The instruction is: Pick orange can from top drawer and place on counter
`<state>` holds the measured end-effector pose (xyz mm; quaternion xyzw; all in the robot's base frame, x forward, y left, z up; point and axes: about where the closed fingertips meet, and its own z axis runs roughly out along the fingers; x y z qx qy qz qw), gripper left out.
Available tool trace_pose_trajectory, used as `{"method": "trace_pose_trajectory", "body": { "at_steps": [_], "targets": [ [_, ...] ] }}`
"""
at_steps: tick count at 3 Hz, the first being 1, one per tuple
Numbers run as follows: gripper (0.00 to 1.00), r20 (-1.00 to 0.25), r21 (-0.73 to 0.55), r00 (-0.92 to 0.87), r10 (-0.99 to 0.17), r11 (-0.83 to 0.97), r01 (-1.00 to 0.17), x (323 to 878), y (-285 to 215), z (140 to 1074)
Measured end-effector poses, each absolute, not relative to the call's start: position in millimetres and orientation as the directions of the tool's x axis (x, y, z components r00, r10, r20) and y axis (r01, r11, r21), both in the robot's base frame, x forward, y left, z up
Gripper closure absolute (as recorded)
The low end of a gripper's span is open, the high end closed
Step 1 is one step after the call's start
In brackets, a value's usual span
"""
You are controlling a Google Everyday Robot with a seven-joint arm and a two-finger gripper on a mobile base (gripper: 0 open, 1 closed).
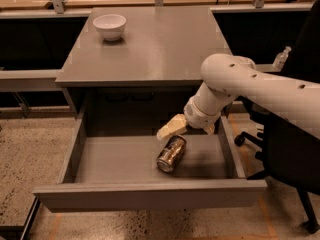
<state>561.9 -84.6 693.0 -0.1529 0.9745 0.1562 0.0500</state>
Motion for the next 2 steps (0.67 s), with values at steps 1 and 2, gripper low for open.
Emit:
{"method": "trace_pose_trajectory", "body": {
  "at_steps": [1,2],
  "targets": [
    [0.0,-0.091,0.334,-0.959,-0.267,0.899,-0.282,566,-68,667],
    [0.0,-0.024,0.338,-0.968,-0.249,0.91,-0.242,567,-56,628]
  ]
}}
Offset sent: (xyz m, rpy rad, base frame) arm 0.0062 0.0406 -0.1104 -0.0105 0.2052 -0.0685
